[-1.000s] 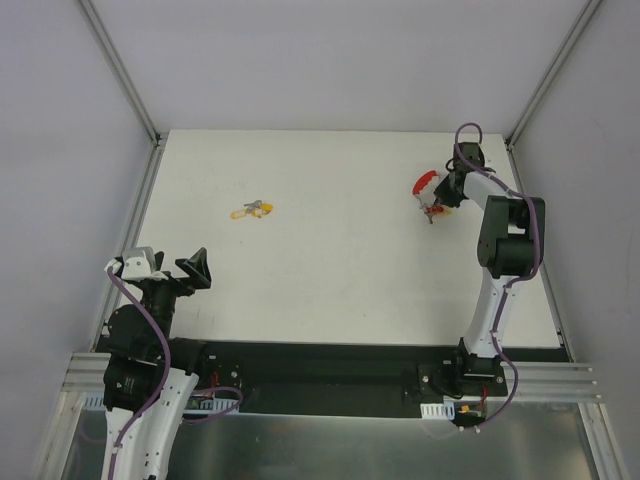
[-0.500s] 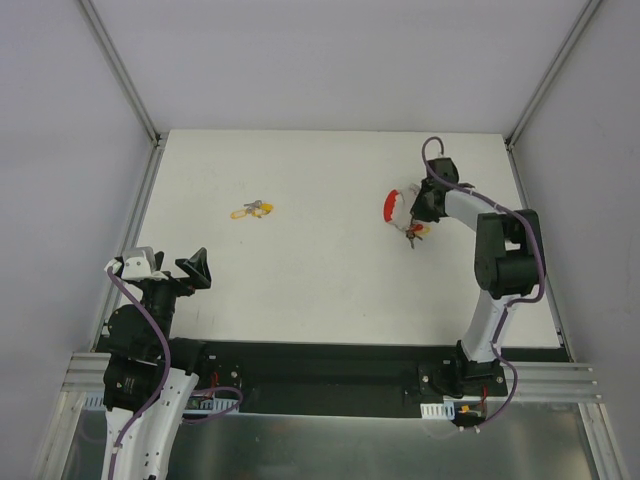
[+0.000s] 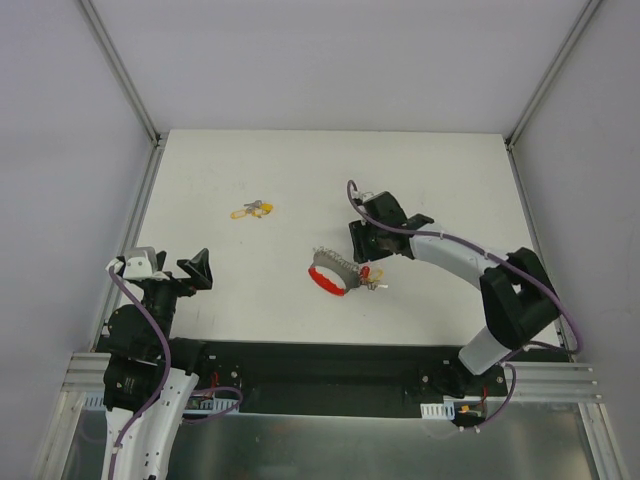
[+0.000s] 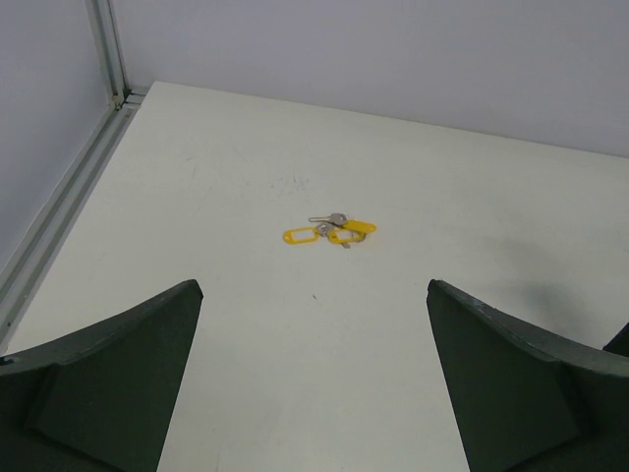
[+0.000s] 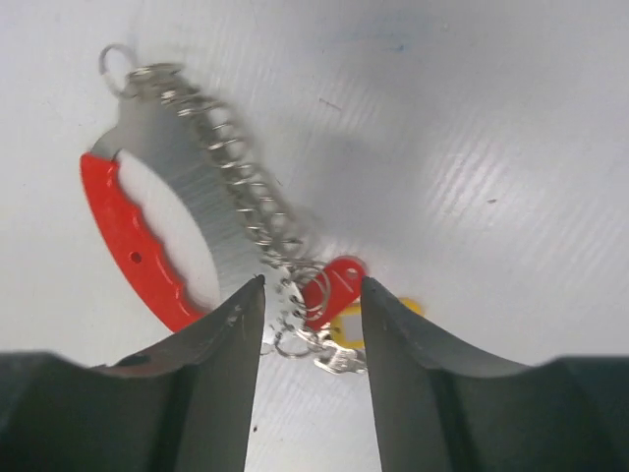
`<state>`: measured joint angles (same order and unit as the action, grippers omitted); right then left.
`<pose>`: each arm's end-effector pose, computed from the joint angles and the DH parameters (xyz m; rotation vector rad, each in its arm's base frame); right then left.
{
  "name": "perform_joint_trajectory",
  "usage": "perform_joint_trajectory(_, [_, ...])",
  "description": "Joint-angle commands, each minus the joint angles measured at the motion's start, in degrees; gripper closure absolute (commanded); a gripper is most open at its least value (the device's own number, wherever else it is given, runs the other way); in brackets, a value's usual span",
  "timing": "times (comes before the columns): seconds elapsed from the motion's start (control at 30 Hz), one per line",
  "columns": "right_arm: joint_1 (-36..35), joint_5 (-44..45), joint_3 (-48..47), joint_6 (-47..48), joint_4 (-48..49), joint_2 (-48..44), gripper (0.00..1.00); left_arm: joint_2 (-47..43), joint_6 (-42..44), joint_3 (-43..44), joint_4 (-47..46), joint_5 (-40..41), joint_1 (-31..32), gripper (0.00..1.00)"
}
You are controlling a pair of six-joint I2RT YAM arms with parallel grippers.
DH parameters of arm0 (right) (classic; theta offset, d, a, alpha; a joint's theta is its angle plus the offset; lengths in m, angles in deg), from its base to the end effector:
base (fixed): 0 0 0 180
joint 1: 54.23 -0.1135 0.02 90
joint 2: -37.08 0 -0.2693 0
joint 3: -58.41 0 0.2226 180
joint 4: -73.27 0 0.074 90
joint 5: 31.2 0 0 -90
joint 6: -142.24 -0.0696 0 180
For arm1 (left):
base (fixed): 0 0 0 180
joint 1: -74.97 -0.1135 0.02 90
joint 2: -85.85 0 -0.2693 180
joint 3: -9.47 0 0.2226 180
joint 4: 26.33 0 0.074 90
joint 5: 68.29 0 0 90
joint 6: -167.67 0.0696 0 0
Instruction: Put the keys on the keyring
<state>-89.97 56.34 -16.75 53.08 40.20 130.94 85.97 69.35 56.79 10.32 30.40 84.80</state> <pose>0.2724 0.1997 0.1981 -0.8022 2.3676 0.3110 0.0435 0.0031 0.3035 -0.1084 1.3864 -0.1590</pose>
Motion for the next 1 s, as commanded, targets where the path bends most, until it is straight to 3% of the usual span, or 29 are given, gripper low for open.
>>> perform_joint_trajectory(0.0, [0.42, 5.09, 1.43, 1.45, -1.47, -9.13, 0.51, -4.61, 0.06, 1.01, -0.71, -1.83, 0.55, 0.01])
perform_joint_trajectory(0.2, [-0.02, 4.31, 10.47, -4.34, 2.75, -18.79, 0.52, -0.83, 0.05, 1.19, -0.71, -4.55, 0.46, 0.01])
perform_joint_trajectory(0.4, [-3.35, 3.51, 18.30, -9.19, 9.08, -21.27, 0.54, 3.21, 0.32, 1.28, -0.71, -7.89, 0.37, 0.01])
perform_joint_trajectory(0.8, [-16.19, 20.99, 11.55, -3.48, 12.77, -9.94, 0.56, 4.54, 0.41, 1.10, -0.71, -8.60, 0.37, 0.01])
perform_joint_trajectory(0.97, [-17.51, 22.59, 7.59, -2.78, 13.04, -4.58, 0.60, 4.54, 0.49, 1.19, -0.71, -8.51, 0.37, 0.01])
